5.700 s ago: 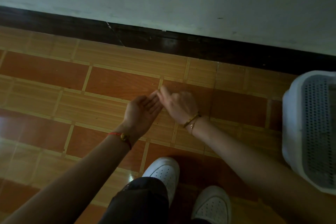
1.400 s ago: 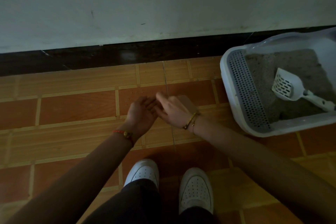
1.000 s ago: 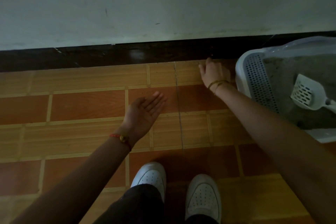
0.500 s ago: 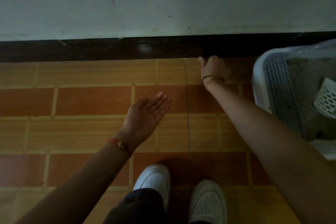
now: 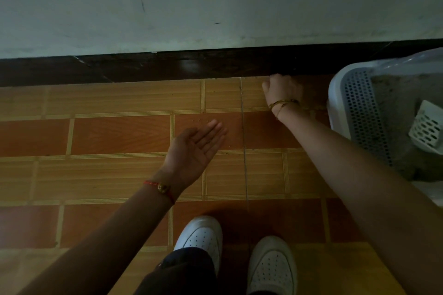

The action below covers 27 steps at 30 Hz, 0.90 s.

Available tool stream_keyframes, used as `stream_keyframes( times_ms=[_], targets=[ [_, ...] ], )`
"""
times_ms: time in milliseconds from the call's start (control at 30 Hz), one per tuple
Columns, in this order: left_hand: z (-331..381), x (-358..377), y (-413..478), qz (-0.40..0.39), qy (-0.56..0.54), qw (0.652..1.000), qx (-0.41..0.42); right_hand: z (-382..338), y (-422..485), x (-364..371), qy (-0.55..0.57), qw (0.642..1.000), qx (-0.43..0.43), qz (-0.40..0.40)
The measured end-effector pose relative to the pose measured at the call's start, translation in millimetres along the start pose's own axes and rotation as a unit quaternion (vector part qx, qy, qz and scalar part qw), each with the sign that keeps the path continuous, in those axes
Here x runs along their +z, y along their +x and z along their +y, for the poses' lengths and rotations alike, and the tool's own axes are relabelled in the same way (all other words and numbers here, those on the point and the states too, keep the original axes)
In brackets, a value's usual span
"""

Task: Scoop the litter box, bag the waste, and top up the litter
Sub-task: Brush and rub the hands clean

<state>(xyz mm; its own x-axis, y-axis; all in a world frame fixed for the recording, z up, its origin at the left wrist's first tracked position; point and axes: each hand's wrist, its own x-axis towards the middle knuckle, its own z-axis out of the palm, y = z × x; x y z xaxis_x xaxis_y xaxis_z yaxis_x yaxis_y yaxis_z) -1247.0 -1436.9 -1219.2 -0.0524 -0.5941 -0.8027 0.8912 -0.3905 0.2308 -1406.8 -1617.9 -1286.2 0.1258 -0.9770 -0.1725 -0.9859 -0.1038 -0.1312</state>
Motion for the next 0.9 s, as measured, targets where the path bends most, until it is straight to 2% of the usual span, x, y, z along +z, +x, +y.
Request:
stream_keyframes(
  times_ms=[100,267,433,600,767,867,900],
  targets=[
    [-3.0,-10.4,1.1,0.024,-0.006,1.000,0.001,-6.7,-18.8,1.1,0.026,0.996,-0.079,0.016],
    [-2.8,-30.7,2.1,0.072,-0.032,0.996,0.029,-51.0,-48.5,11.7,0.141,0.951,-0.266,-0.077],
    [8.9,-43.8,-7.3,0.096,-0.058,0.992,0.063,-88.5,-60.7,13.9,-0.012,0.926,-0.375,-0.038],
    [17.2,-54.8,-16.9,0.100,-0.076,0.988,0.085,-119.0,-68.1,15.0,-0.146,0.885,-0.440,-0.050],
    [19.8,-67.2,-24.3,0.092,-0.085,0.987,0.098,-130.8,-72.5,24.1,-0.230,0.836,-0.497,-0.027],
    [20.7,-71.3,-24.5,0.101,-0.087,0.986,0.102,-131.4,-70.9,21.9,-0.251,0.822,-0.511,0.015],
    [20.9,-71.3,-24.3,0.102,-0.089,0.985,0.106,-131.5,-69.7,22.6,-0.250,0.826,-0.505,-0.005]
  ],
)
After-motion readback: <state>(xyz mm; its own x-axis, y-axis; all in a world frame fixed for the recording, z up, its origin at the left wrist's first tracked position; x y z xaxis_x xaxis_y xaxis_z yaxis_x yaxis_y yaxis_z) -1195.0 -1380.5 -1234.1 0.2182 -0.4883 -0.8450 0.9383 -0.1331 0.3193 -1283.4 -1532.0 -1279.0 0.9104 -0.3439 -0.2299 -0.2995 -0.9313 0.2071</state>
